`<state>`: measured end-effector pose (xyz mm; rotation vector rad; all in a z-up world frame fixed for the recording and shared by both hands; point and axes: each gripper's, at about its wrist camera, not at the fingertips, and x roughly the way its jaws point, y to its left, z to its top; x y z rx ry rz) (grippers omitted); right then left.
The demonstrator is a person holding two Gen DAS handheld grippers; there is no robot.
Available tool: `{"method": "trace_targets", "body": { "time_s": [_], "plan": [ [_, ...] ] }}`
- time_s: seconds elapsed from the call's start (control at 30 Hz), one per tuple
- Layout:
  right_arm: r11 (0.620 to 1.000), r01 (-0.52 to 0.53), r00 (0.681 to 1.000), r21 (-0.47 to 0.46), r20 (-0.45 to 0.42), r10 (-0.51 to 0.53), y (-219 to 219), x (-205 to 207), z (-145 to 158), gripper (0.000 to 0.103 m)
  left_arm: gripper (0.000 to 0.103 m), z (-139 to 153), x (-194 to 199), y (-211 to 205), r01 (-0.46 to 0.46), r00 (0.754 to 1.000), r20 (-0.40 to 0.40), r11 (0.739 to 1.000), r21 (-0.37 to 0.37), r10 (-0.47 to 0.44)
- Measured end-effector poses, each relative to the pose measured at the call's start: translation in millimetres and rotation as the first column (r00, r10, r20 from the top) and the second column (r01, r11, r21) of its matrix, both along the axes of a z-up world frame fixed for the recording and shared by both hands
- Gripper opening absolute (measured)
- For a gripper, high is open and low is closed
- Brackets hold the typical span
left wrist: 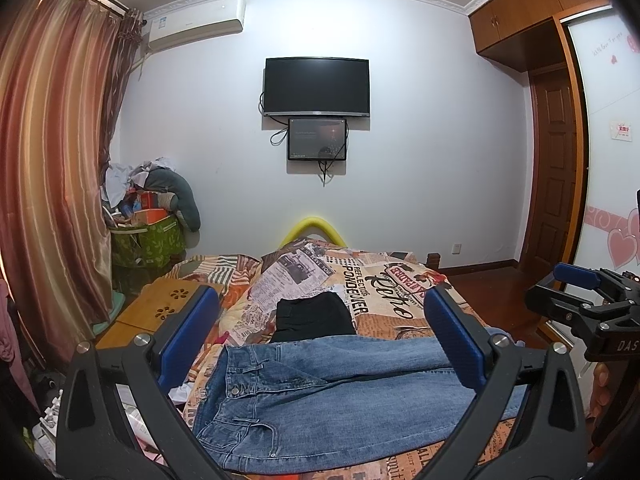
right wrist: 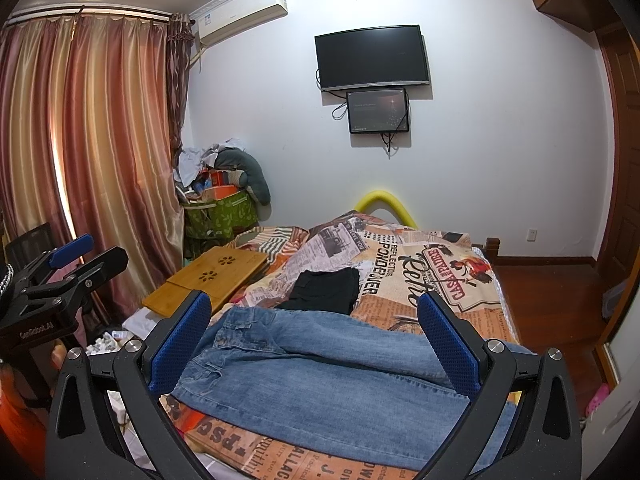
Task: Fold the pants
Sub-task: 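Lower the left tool to the jeans waistband while the right tool grasps the hem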
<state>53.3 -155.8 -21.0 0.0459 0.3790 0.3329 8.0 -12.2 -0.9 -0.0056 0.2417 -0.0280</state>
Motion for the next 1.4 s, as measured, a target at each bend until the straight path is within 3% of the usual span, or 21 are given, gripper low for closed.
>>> {"method": "trace_targets", "body": {
  "time_s": [0.27, 0.43, 0.77, 0.83, 0.97, 1.1, 1.27, 1.4],
  "plan": [
    [1.000, 0.004, 1.000, 0.003, 0.001, -0.004, -2.3, 2.0, -0.7, 0.103, 0.103, -4.4, 8.8, 4.4, 0.019, 1.000, -0.023, 1.000, -0.008, -0.020],
    [0.998, 0.065, 0.998, -0.017, 0.004, -0.065, -10.5, 11.0, -9.1, 0.103, 0.103, -13.9, 25.8, 11.1, 0.034, 0.998, -0.056, 0.999, -0.015, -0.034],
    [0.979, 0.187, 0.975, -0.074, -0.104, -0.195, -60.6, 52.4, -57.7, 0.103, 0.103, -63.4, 114.6, 60.9, -0.065, 0.973, -0.224, 0.998, -0.012, 0.061],
    [0.963, 0.239, 0.960, -0.124, -0.116, -0.253, -71.9, 62.0, -69.2, 0.103, 0.095, -77.1, 131.4, 75.1, -0.080, 0.964, -0.255, 0.997, -0.015, 0.074],
    [0.930, 0.295, 0.926, -0.217, -0.174, -0.335, -97.0, 88.0, -96.1, 0.103, 0.081, -112.3, 176.3, 107.0, -0.117, 0.928, -0.359, 0.993, -0.034, 0.097],
    [0.924, 0.291, 0.904, -0.247, -0.243, -0.350, -110.4, 109.0, -115.2, 0.103, 0.060, -145.9, 217.6, 136.4, -0.147, 0.885, -0.455, 0.986, -0.072, 0.099],
    [0.938, 0.263, 0.896, -0.224, -0.305, -0.324, -114.5, 144.2, -135.6, 0.101, 0.052, -189.0, 270.7, 161.4, -0.171, 0.835, -0.538, 0.984, -0.053, 0.116],
    [0.956, 0.198, 0.899, -0.218, -0.348, -0.266, -101.9, 180.4, -146.9, 0.090, 0.048, -222.9, 309.1, 178.0, -0.172, 0.783, -0.611, 0.985, -0.035, 0.115]
  ]
}}
